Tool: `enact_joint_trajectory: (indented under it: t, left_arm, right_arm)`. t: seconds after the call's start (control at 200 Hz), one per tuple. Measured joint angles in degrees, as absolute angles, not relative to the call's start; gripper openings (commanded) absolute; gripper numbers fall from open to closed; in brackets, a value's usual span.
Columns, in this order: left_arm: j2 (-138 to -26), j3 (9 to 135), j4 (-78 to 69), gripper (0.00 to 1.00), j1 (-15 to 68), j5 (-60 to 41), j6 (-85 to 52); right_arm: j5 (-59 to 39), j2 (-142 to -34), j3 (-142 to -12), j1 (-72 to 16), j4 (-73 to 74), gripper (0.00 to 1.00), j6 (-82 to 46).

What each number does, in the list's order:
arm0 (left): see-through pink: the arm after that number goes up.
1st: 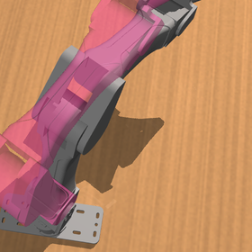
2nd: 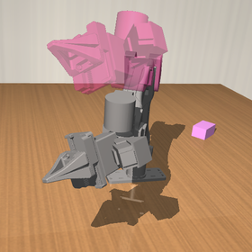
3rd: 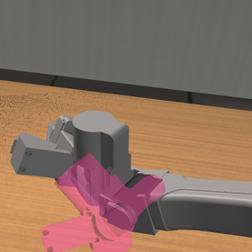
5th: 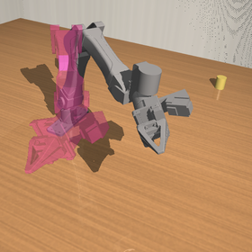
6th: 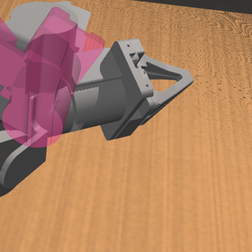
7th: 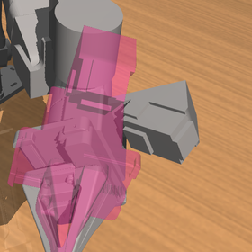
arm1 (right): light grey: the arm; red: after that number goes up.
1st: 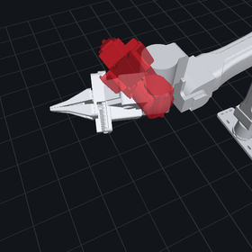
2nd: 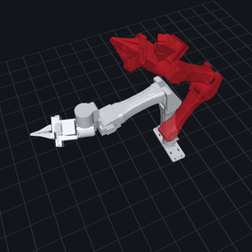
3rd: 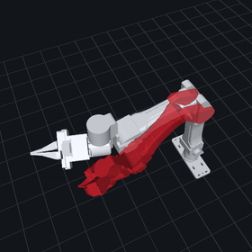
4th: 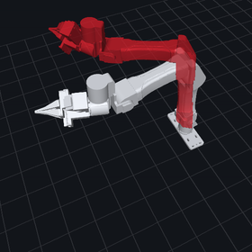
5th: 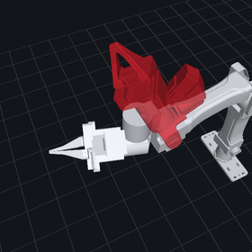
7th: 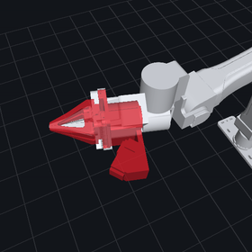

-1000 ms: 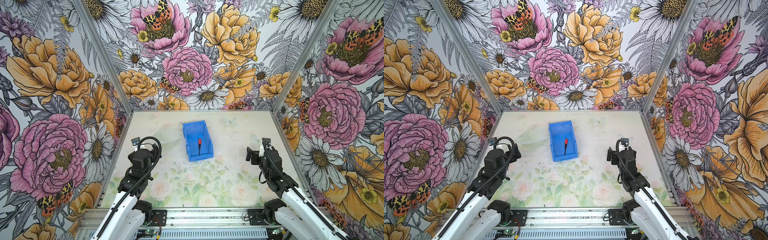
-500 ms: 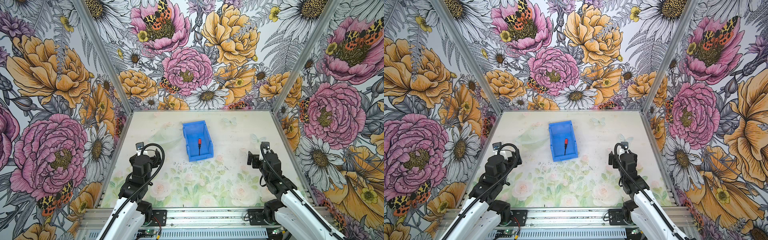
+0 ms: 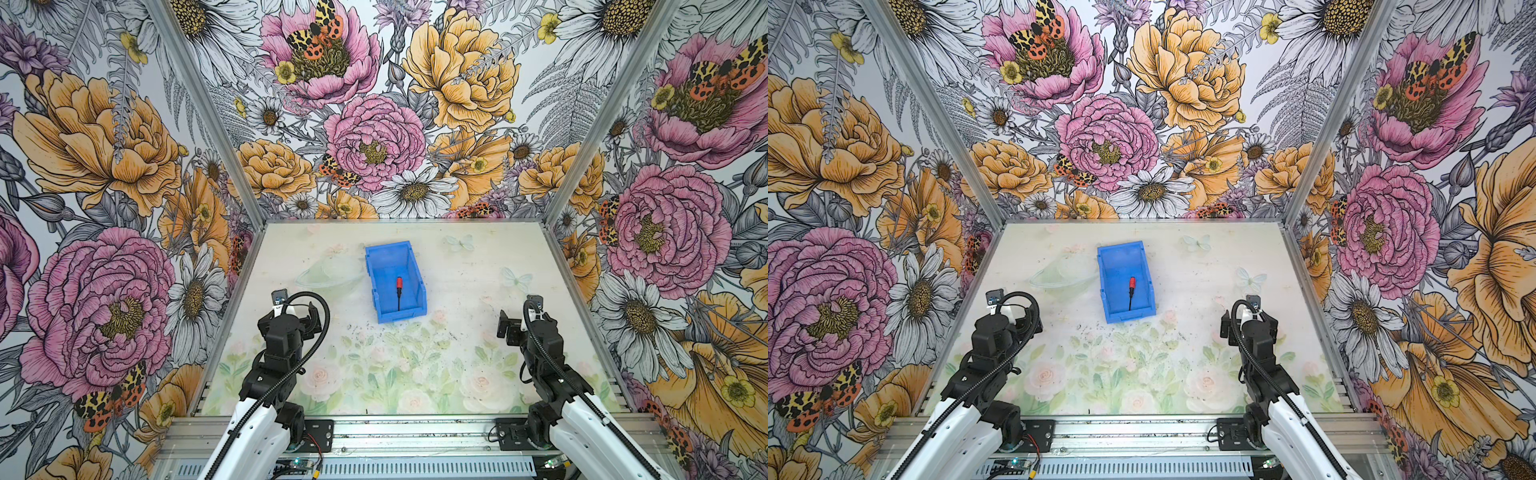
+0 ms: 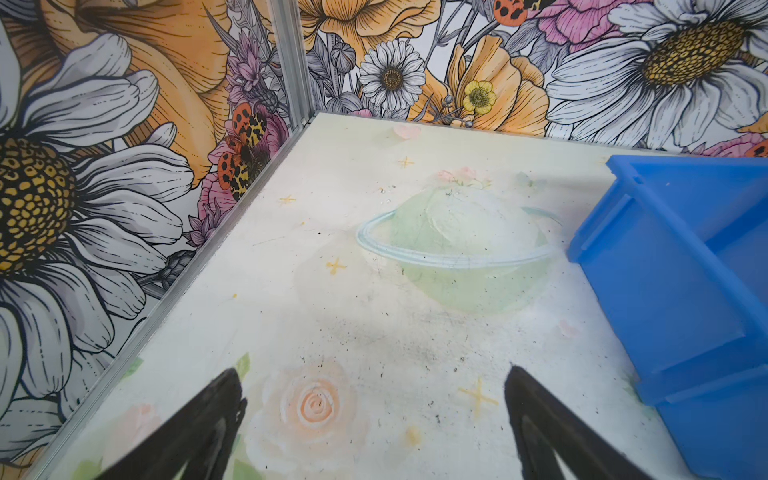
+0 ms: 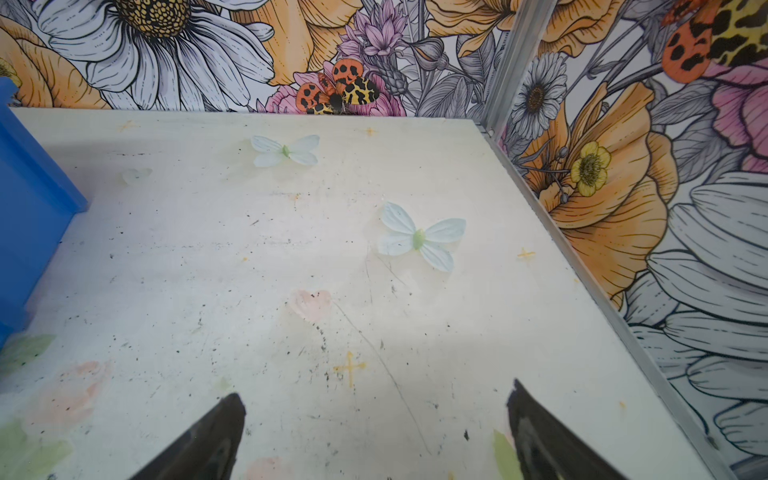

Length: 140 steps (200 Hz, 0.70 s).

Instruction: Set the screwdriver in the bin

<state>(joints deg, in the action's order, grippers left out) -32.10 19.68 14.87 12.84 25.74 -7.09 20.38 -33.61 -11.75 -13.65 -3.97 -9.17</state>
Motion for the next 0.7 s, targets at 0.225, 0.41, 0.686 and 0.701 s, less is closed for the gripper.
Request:
enact_joint_trajectory:
  t: [0.225,0.41,0.686,0.701]
  left_arm:
    - [-41.47,16.23,8.12,0.99,12.71,25.89,-7.05]
    - [-45.01,15.22,0.16,0.99,9.89,25.54,-6.20]
    - [-53.60,15.20,-12.78,0.99,4.01,21.54,-3.95]
    - [-54.02,15.20,-13.37,0.99,3.81,21.32,-3.84]
  right_arm:
    - [21.39,-41.91,-11.79,-12.43,2.15,1.00,-8.93]
    - [19.11,-51.20,-12.84,-10.07,7.88,0.99,-7.64]
    - [14.61,-62.39,-16.88,-7.01,17.19,1.00,-6.28]
    - [14.46,-62.98,-17.08,-6.85,17.67,0.99,-6.28]
